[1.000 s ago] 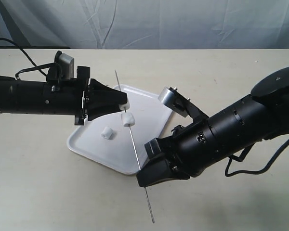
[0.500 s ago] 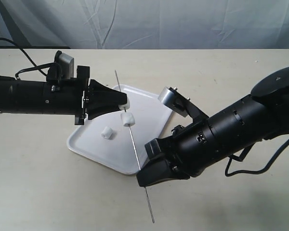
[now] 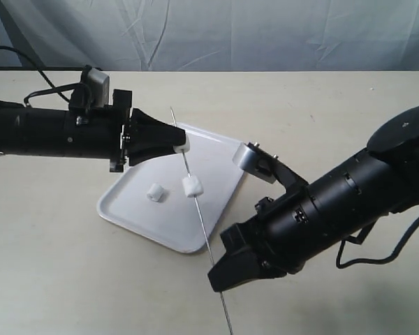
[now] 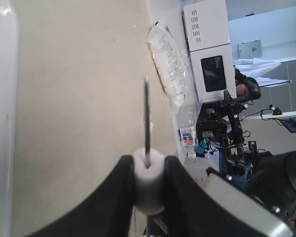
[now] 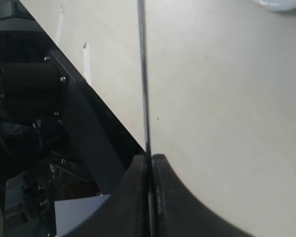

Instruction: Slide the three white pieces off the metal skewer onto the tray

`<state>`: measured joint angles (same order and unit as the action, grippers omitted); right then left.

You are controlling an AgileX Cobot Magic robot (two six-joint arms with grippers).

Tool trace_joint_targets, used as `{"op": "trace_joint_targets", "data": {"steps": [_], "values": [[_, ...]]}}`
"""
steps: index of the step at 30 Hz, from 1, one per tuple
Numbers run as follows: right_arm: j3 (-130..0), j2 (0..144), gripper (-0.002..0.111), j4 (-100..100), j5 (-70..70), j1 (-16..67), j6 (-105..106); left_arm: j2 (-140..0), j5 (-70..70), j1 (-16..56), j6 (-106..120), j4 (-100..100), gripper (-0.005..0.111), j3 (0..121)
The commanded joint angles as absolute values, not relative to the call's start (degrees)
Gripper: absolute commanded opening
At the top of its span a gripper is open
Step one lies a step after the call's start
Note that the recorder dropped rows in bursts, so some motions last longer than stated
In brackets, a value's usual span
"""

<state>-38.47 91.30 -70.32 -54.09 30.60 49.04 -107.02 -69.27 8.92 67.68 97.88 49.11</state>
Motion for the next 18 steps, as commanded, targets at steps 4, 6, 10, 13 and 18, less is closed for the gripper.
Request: {"op": "trace_joint_targets", "data": {"steps": [4,6,10,13,18], "values": [[-34.0,91.0,-0.001,-67.9,-56.1,30.5,50.8,-106.6,-66.7,6.4,66.6,99.9,0.015,52.9],[-33.4,90.7,-0.001,-68.0,-56.0,30.5,50.9,-106.6,-66.5,5.1,66.6,99.9,0.014,53.6],[-33.3,90.5,-0.001,-68.0,-56.1,30.5,50.9,-106.6,-66.3,2.8,66.6,99.9,0.014,54.2],[-33.3,90.5,-0.001,-68.0,-55.8,30.5,50.9,-106.6,-66.3,1.4,66.6,99.9,0.014,54.2],[-33.3,90.5,-0.001,-68.5,-54.0,30.5,50.9,-106.6,-63.4,1.6,66.6,97.0,0.015,54.2]]}}
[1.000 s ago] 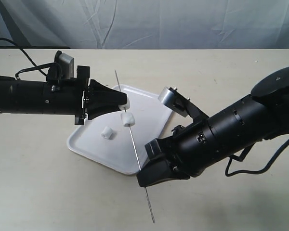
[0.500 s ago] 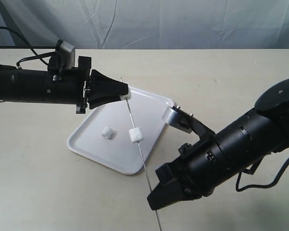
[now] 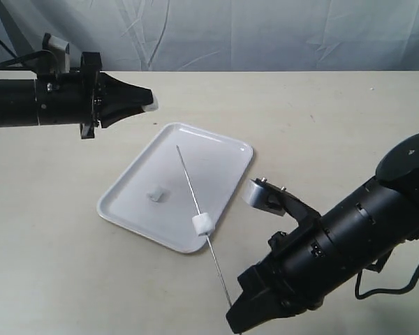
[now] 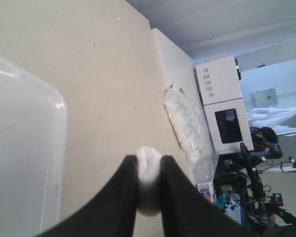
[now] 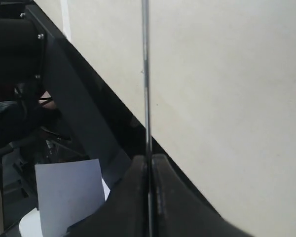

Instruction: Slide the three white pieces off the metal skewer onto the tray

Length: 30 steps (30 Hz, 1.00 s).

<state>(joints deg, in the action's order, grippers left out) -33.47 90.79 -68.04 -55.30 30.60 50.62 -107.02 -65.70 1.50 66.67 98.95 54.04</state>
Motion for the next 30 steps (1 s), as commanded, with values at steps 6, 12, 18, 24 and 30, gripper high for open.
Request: {"op": "trace_joint_targets", "data": {"steps": [6,12,18,24,30], "values": [[-33.3,90.5,-0.001,-72.4,-51.6,30.5,50.9,-106.7,-50.9,5.7,62.3,81.6,0.024,54.2],[-33.3,90.5,-0.001,-72.7,-49.0,30.5,49.0,-106.7,-42.5,9.6,59.1,78.7,0.026,54.2],[-33.5,90.5,-0.001,-75.5,-47.3,30.5,49.1,-106.7,-51.2,8.7,60.6,83.8,0.026,54.2],[-36.9,90.6,-0.001,-79.0,-43.1,30.5,49.5,-106.7,-70.0,8.8,65.1,95.8,0.026,54.2],[-40.7,90.6,-0.001,-81.2,-47.0,30.5,49.5,-106.7,-70.0,12.1,65.3,96.8,0.026,54.2]]}}
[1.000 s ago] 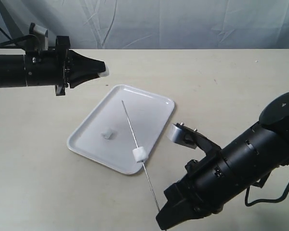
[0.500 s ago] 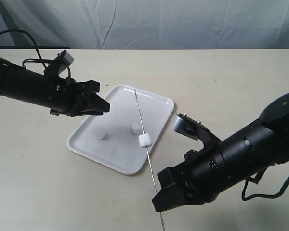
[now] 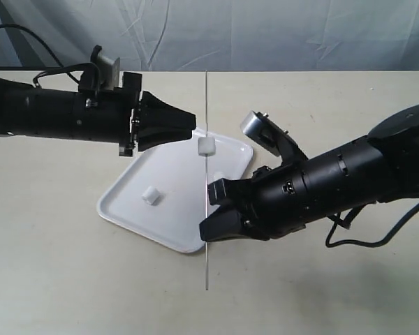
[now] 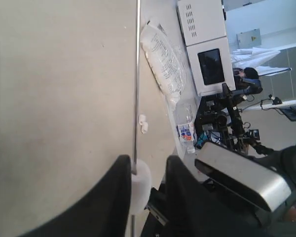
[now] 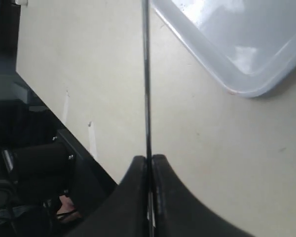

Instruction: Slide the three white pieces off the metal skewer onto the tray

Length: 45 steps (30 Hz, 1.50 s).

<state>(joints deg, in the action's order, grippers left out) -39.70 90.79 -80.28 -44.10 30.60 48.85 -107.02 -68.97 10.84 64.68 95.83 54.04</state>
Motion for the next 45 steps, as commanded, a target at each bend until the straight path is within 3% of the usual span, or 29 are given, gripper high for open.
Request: {"op": "trace_joint_targets", "data": {"steps": [1,34,45], "values": [[-40.7,90.6,-0.001,-81.2,-47.4,30.5,49.5,-106.7,-70.0,12.1,65.3,96.8,0.026,54.2],[-40.8,90.6,-0.001,-83.0,-48.2,30.5,52.9,-106.7,-70.0,12.2,64.9,88.5,0.025,54.2],[-40.8,90.6,-0.001,-81.0,-48.1,30.5,52.9,-106.7,-70.0,12.2,65.1,90.5,0.0,54.2]]}}
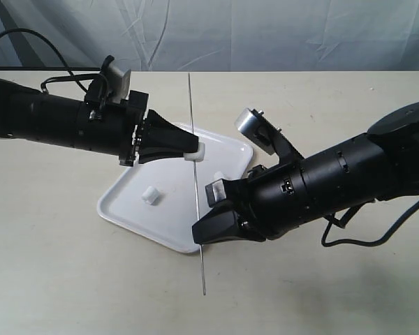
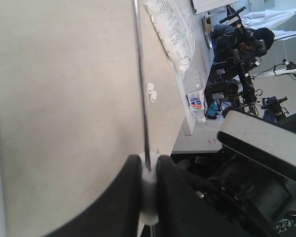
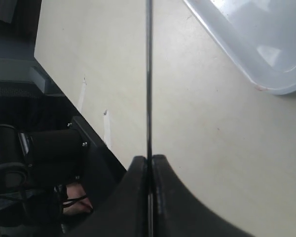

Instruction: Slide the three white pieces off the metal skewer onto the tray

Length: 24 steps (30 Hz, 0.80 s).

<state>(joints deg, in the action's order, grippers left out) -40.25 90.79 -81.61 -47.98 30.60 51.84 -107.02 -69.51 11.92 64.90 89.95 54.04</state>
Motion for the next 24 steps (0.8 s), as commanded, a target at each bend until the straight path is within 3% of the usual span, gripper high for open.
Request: {"op": "trace_joint_targets", "data": {"steps": [1,10,24], "values": [[-40.8,90.6,-0.001,-80.9,-48.1,30.5,52.9,-106.7,-70.0,12.2,65.1,90.5,0.0,54.2],[-40.8,90.6,-0.001,-80.4,-48.1,30.5,53.0,-106.7,-70.0,12.2,65.3,91.9,0.014,54.2],[-40.8,90.6,-0.001,-80.4,-48.2,30.5,52.9,-106.7,-70.0,12.5,65.0,92.2,0.015,54.2]]}}
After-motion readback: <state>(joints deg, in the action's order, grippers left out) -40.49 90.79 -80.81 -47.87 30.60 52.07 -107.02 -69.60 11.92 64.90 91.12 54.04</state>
